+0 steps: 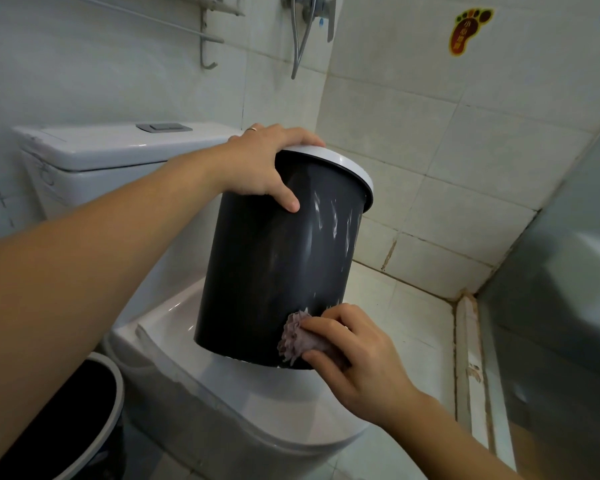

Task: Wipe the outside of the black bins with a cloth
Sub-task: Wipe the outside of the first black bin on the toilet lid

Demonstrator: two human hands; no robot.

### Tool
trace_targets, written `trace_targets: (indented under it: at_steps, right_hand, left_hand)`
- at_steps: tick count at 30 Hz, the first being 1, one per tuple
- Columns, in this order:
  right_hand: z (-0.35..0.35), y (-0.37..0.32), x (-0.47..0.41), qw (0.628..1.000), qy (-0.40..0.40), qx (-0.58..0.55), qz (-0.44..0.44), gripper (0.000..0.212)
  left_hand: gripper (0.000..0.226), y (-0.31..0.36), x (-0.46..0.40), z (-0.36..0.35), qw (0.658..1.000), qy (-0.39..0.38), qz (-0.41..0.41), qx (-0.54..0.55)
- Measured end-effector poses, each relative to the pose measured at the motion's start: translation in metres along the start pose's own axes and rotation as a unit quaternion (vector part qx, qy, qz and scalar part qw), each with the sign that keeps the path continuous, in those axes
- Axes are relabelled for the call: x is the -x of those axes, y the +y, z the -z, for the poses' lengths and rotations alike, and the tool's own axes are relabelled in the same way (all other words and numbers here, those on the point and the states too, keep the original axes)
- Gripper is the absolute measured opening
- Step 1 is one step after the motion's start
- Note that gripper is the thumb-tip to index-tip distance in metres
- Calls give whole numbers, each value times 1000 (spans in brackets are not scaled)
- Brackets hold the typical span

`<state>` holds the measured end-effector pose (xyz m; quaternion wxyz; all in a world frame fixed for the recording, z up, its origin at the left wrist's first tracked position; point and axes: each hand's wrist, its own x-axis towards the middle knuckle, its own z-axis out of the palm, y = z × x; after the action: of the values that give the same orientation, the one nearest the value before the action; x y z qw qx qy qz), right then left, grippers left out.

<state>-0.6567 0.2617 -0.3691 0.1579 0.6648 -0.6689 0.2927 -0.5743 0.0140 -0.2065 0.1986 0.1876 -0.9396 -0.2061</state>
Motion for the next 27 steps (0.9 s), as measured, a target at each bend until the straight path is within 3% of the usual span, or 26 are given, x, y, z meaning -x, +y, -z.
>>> trace_targets:
  at_steps: [9,15,22,27]
  right_hand:
    - [0,5,-4,997,23,25,75,19]
    - [6,13,-25,992,107,68,5,26]
    - [3,11,-12,986,36,90,133,20]
    - [6,12,-34,990,109,82,43,27]
  left_hand:
    - [89,10,5,0,1000,-7,-15,-13]
    - [90,14,5,-2,999,-2,-19,-35]
    - [87,8,8,-1,1000,2,-18,-22]
    - [88,7,8,0,1000,4,-15,-22]
